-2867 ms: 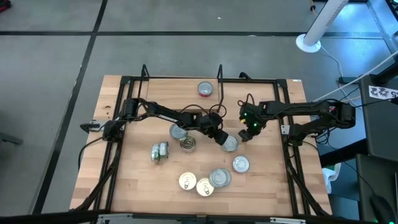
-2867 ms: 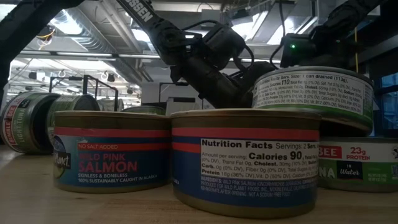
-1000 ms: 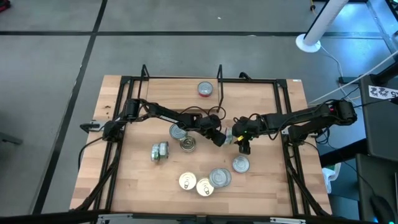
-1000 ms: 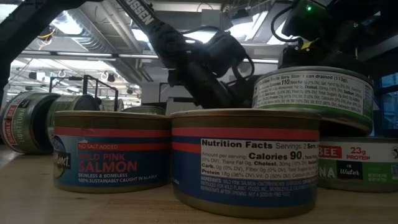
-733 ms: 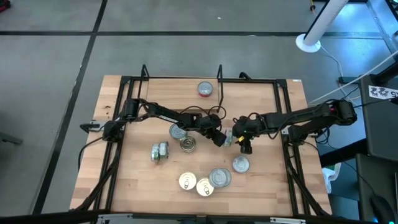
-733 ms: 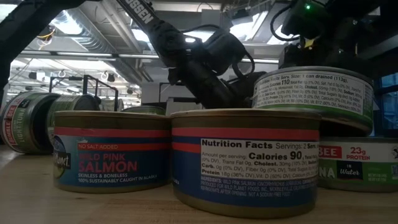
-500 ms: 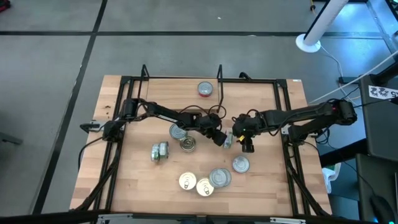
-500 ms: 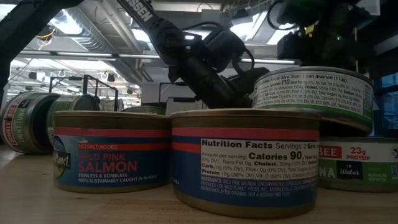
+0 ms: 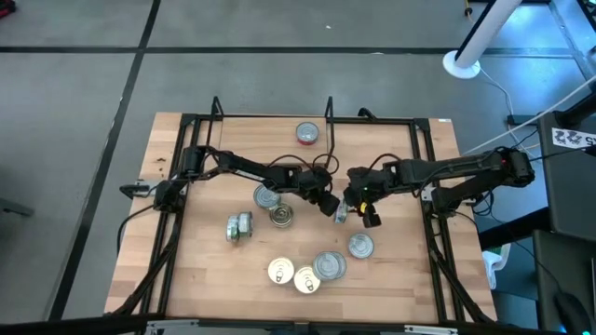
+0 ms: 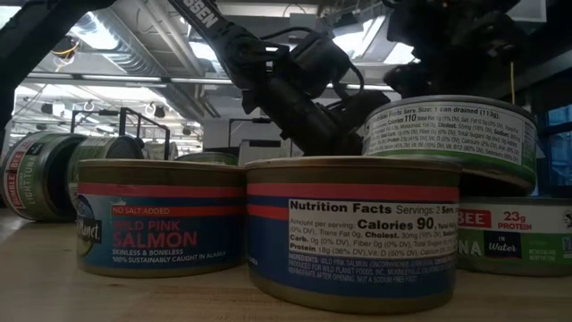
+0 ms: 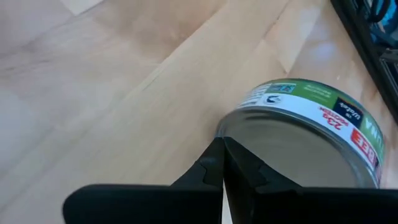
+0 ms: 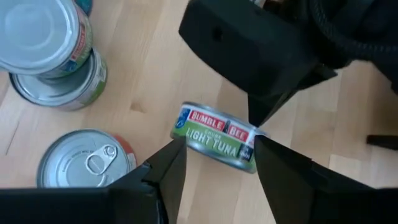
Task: Stack canned seafood by type on shelf
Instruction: Put the green white tuna can on the shelf
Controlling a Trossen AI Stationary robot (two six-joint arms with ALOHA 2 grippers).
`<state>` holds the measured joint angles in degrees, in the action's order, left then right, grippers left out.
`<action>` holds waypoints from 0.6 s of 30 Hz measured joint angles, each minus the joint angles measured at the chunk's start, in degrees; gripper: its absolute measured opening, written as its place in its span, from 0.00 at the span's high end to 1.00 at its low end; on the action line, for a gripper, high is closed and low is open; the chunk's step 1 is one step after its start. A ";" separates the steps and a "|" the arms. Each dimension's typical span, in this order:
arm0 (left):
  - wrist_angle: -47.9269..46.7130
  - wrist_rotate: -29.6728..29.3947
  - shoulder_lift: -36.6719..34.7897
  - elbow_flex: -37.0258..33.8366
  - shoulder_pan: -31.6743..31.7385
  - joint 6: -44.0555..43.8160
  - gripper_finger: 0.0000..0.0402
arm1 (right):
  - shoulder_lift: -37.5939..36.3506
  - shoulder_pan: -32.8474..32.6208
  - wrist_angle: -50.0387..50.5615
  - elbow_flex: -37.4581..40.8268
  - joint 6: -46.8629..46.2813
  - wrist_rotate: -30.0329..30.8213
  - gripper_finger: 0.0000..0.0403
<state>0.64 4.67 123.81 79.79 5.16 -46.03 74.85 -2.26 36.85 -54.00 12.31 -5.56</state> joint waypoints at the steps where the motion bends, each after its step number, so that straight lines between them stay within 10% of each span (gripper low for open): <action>1: 0.00 0.00 0.00 0.00 0.06 0.40 1.00 | 0.00 0.00 -0.45 0.00 0.23 0.00 0.53; 18: -0.15 0.00 0.00 0.00 0.14 4.20 1.00 | 0.00 0.00 -0.78 0.00 34.86 0.04 0.53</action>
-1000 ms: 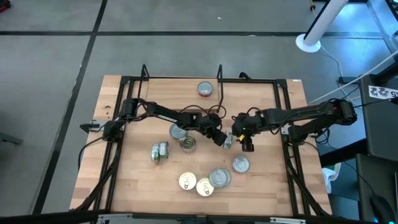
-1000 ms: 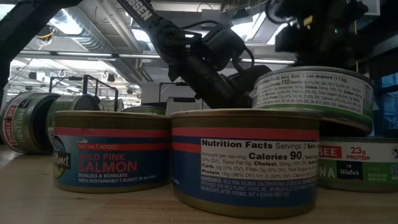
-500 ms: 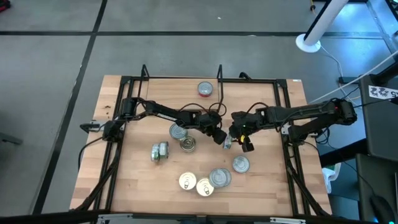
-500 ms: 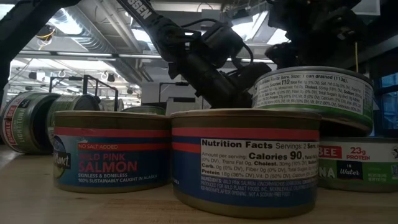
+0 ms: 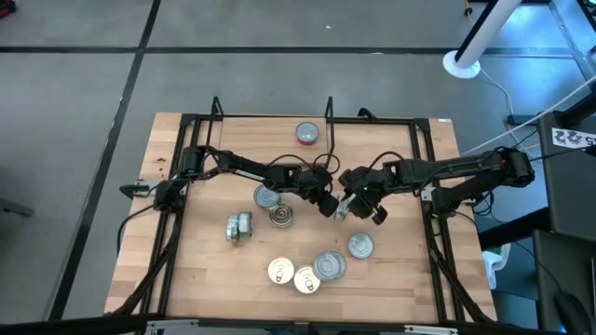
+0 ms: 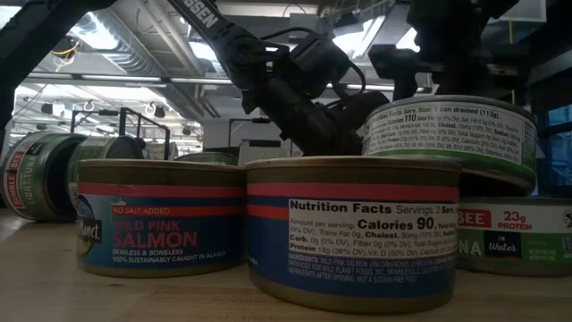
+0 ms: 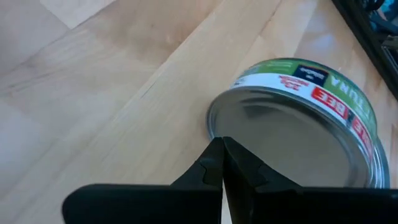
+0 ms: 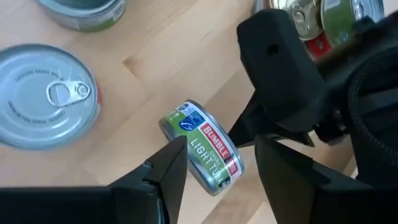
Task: Stack canned seafood by type on shelf
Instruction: Put the green white tuna can on the shelf
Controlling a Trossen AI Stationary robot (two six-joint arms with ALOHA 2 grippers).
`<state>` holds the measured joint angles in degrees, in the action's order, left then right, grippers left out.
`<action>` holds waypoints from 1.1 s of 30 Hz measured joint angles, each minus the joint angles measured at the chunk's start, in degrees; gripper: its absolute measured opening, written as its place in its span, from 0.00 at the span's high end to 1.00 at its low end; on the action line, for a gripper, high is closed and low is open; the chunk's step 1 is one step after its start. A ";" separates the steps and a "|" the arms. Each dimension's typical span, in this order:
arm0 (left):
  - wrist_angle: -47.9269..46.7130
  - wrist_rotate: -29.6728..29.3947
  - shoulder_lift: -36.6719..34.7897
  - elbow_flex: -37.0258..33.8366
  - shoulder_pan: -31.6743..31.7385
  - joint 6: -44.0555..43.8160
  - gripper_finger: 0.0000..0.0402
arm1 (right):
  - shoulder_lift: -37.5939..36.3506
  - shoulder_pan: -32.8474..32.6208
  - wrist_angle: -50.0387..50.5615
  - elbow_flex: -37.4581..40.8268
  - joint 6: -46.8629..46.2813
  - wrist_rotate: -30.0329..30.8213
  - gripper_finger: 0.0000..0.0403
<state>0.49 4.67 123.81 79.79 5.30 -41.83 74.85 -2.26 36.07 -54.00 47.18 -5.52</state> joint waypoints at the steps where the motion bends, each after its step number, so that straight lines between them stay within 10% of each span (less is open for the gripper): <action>1: -0.02 0.00 0.00 0.00 -0.04 0.05 1.00 | 0.00 0.00 -0.02 0.00 0.81 0.02 0.53; 19: -21.89 -15.25 -16.03 0.07 -0.87 7.46 1.00 | 0.15 0.02 0.06 0.09 7.59 2.60 0.53; 33: -26.37 -16.52 -18.49 0.07 -0.94 7.45 1.00 | 7.98 -0.39 0.04 0.09 15.16 8.87 0.53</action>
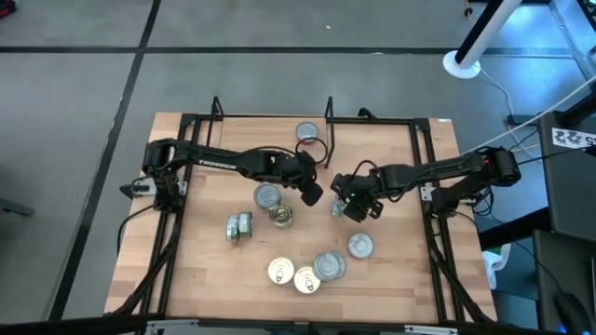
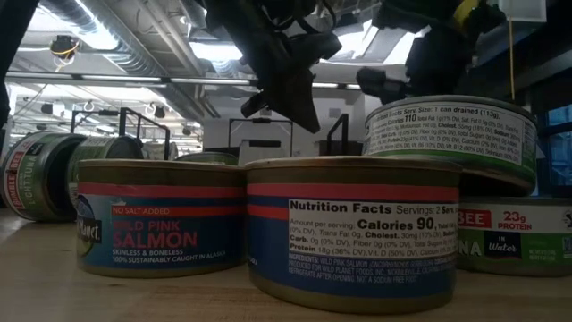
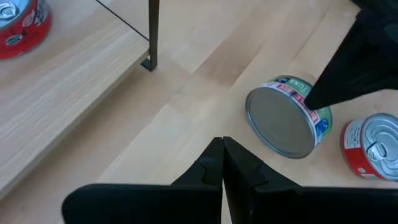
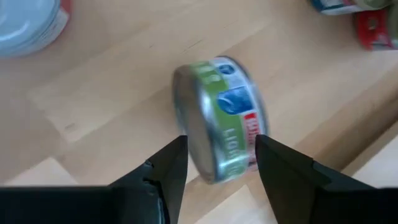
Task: Stack canned seafood by type on shelf
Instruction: Put the green white tuna can on the shelf
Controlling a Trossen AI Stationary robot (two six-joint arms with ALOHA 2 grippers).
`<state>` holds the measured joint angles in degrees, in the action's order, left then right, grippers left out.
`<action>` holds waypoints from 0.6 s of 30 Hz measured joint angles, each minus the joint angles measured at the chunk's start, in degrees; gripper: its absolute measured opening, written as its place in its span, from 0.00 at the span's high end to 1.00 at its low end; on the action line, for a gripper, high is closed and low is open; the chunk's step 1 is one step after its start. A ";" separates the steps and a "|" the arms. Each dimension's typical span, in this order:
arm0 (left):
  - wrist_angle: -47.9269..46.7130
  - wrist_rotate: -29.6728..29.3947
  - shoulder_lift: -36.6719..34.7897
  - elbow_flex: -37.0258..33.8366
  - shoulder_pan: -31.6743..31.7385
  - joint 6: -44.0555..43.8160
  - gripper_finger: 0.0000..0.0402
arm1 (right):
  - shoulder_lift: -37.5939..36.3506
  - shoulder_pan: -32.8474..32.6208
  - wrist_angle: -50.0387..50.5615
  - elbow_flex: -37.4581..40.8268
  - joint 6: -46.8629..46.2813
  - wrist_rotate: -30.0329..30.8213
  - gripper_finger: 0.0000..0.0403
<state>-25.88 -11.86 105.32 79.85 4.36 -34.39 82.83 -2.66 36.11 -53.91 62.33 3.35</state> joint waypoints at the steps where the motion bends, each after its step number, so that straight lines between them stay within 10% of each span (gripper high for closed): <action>1: -0.28 -0.03 0.00 0.00 0.00 -0.01 1.00 | 0.03 0.00 -0.08 0.00 0.17 0.08 0.53; 18: -0.36 -0.90 0.28 -0.02 -1.75 -1.81 1.00 | 0.26 0.04 -4.77 0.00 -0.17 0.09 0.53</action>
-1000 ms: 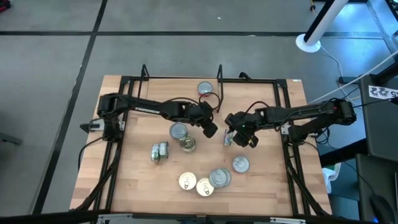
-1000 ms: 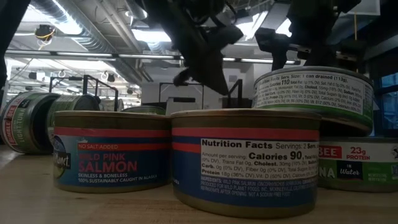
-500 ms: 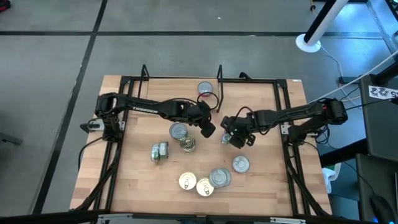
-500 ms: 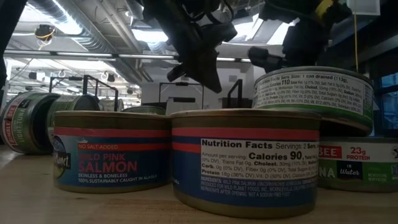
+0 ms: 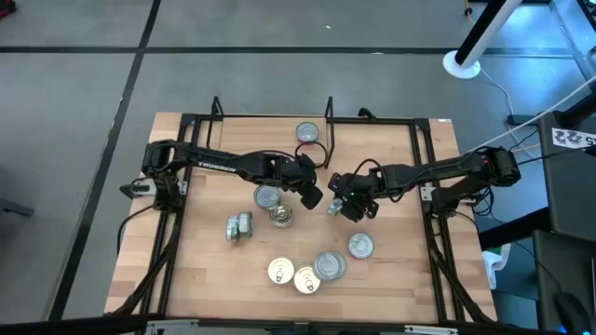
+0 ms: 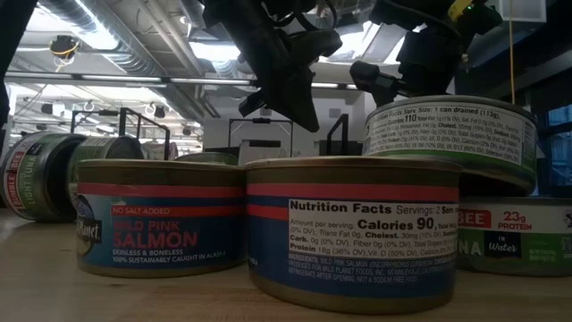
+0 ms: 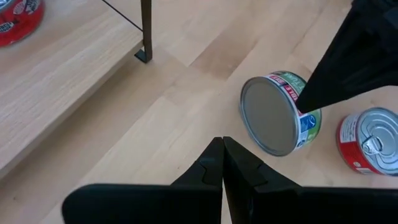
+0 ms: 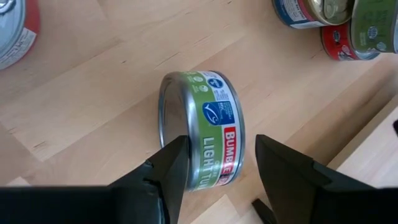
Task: Stack canned seafood by type on shelf
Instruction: Put the green white tuna can on the shelf
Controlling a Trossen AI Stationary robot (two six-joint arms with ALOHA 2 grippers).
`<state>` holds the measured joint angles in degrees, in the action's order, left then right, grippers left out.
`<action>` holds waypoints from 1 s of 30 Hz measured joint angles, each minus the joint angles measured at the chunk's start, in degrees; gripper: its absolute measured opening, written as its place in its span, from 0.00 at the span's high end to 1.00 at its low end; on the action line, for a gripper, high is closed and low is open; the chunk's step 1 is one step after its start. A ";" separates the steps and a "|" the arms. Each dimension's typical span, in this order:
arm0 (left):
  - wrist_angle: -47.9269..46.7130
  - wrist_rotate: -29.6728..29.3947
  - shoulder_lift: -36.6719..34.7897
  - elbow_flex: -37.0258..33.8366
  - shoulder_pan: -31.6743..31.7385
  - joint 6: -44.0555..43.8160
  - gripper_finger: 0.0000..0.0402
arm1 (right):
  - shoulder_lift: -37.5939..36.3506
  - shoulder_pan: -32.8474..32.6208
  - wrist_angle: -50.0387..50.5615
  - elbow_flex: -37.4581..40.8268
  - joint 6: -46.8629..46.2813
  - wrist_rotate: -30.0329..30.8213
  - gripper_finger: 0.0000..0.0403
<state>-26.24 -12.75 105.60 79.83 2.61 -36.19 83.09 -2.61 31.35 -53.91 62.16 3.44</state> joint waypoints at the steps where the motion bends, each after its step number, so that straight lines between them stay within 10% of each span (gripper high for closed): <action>1: 0.24 0.00 0.17 0.00 -0.12 -0.03 1.00 | 0.00 0.00 -0.01 0.00 -0.09 0.00 0.53; 30: 10.23 0.02 7.59 -0.07 -2.71 -1.26 1.00 | 4.09 0.04 -0.38 -0.15 -2.20 0.20 0.53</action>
<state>-16.02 -12.73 113.19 79.77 -0.10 -37.45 87.18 -2.57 30.96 -54.06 59.96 3.65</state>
